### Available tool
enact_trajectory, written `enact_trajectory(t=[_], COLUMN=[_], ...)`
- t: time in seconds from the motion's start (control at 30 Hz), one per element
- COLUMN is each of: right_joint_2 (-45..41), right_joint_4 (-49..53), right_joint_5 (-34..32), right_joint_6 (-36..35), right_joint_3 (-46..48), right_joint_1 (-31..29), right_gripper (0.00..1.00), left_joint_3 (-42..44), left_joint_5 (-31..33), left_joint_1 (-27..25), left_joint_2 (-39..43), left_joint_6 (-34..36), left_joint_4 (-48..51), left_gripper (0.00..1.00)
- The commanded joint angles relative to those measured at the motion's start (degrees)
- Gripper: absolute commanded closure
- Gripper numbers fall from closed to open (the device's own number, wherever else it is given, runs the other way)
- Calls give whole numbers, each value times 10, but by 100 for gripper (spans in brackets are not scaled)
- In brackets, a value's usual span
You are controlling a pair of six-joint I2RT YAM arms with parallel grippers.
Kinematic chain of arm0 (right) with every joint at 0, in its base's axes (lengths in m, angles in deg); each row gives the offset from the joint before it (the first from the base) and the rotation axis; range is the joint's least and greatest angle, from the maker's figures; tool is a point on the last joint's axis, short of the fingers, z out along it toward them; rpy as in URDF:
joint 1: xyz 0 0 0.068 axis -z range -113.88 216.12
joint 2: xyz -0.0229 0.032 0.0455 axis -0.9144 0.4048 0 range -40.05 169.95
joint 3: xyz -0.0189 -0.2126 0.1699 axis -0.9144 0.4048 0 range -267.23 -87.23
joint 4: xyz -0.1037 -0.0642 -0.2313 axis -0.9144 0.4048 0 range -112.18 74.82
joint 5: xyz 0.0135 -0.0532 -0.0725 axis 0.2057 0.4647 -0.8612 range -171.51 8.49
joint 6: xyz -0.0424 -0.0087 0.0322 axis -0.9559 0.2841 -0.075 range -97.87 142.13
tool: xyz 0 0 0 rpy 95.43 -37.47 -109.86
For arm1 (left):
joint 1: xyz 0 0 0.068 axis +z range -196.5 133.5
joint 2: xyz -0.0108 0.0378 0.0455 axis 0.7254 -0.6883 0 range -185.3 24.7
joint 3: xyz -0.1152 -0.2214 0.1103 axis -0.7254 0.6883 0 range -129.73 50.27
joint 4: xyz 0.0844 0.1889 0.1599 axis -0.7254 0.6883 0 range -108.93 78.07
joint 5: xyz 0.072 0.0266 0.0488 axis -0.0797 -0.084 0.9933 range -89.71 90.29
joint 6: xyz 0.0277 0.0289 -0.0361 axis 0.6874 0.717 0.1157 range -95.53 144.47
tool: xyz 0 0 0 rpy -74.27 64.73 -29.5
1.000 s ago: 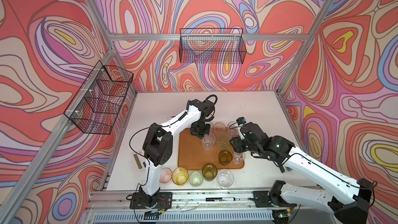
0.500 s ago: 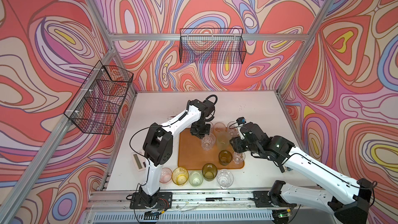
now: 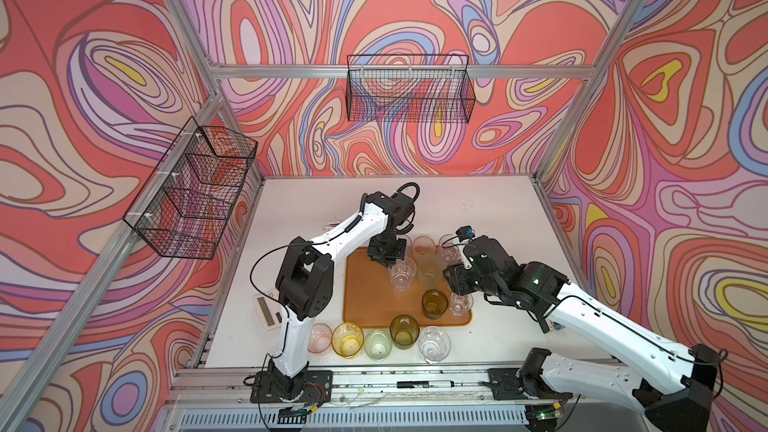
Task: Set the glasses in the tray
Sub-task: 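Lower the clear glass onto the tray and open the left gripper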
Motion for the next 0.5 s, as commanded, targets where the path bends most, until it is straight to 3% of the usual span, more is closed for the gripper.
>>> enact_trajectory(t=[0.0, 0.47], right_joint_2=[0, 9], right_joint_4=[2, -1], right_joint_5=[-4, -3], right_joint_6=[2, -2], right_joint_3=[3, -5], right_joint_1=[1, 0], right_gripper=[42, 42], left_joint_3=[2, -6], left_joint_5=[1, 10], left_joint_1=[-3, -3], left_joint_2=[2, 43], left_joint_6=[-1, 9], left_joint_4=[12, 32], left_gripper=[83, 74])
